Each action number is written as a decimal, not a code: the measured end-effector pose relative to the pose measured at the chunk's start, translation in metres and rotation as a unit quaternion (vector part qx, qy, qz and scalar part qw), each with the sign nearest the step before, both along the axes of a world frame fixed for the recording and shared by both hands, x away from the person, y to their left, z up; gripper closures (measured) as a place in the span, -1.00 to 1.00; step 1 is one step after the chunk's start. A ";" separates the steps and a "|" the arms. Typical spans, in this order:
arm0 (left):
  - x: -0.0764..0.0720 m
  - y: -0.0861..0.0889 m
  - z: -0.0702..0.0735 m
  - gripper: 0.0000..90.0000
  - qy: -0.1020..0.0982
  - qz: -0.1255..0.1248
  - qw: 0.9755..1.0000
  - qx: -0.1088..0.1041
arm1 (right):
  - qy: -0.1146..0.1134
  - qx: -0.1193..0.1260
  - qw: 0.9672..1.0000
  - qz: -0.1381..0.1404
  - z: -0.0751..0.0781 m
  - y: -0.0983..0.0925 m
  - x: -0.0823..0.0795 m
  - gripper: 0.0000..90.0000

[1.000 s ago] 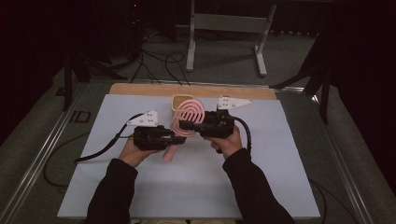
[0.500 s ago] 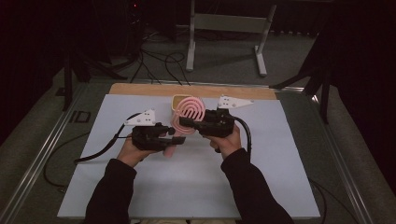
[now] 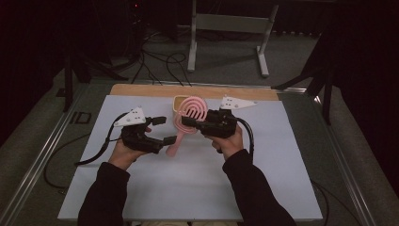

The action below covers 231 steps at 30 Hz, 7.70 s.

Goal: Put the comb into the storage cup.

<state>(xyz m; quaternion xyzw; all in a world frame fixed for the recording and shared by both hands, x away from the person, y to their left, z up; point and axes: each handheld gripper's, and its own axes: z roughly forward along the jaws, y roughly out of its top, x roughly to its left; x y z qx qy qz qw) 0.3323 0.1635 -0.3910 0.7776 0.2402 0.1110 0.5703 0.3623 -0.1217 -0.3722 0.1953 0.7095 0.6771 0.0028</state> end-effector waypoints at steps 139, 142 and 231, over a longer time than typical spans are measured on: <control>-0.070 0.097 -0.085 -1.00 -0.032 0.267 0.961 0.061 | -0.019 -0.055 0.981 -0.184 0.040 0.043 0.080 0.42; -0.070 0.096 -0.085 -1.00 -0.032 0.266 0.961 0.062 | -0.023 -0.056 0.980 -0.190 0.043 0.040 0.082 0.42; -0.069 0.092 -0.087 -1.00 -0.024 0.256 0.965 0.053 | 0.101 -0.140 0.934 -0.313 -0.040 0.033 0.113 -0.73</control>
